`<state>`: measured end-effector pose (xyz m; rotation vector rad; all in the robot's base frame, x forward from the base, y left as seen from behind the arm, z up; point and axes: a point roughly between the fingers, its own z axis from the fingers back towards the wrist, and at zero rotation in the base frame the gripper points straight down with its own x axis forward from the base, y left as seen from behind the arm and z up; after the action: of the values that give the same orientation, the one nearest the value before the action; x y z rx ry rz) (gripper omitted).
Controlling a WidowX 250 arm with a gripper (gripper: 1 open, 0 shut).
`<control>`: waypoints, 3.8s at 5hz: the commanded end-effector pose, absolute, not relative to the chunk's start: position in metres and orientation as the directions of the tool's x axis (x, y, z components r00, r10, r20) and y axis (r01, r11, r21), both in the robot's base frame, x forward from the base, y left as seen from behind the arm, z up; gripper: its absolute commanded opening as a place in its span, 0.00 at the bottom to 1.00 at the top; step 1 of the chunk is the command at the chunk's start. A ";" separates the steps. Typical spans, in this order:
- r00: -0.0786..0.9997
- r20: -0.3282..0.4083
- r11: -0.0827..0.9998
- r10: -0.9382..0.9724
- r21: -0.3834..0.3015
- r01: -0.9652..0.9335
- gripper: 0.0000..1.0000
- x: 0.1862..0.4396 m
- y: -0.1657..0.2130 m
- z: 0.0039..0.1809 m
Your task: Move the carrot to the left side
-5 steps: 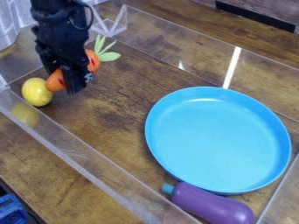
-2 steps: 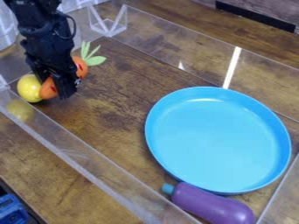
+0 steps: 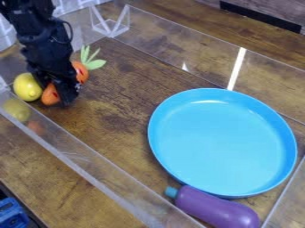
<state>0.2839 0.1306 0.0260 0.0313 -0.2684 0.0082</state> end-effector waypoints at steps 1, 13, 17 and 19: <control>0.951 0.307 0.999 0.036 0.028 -0.047 0.00 0.284 0.141 0.030; 0.929 0.316 0.979 0.192 -0.123 -0.161 1.00 0.289 0.149 0.094; 0.905 0.323 0.961 0.276 -0.121 -0.250 1.00 0.281 0.182 0.108; 0.916 0.321 0.969 0.241 -0.127 -0.211 1.00 0.283 0.184 0.108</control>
<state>0.2777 0.1751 0.0842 -0.1313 -0.2700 0.2342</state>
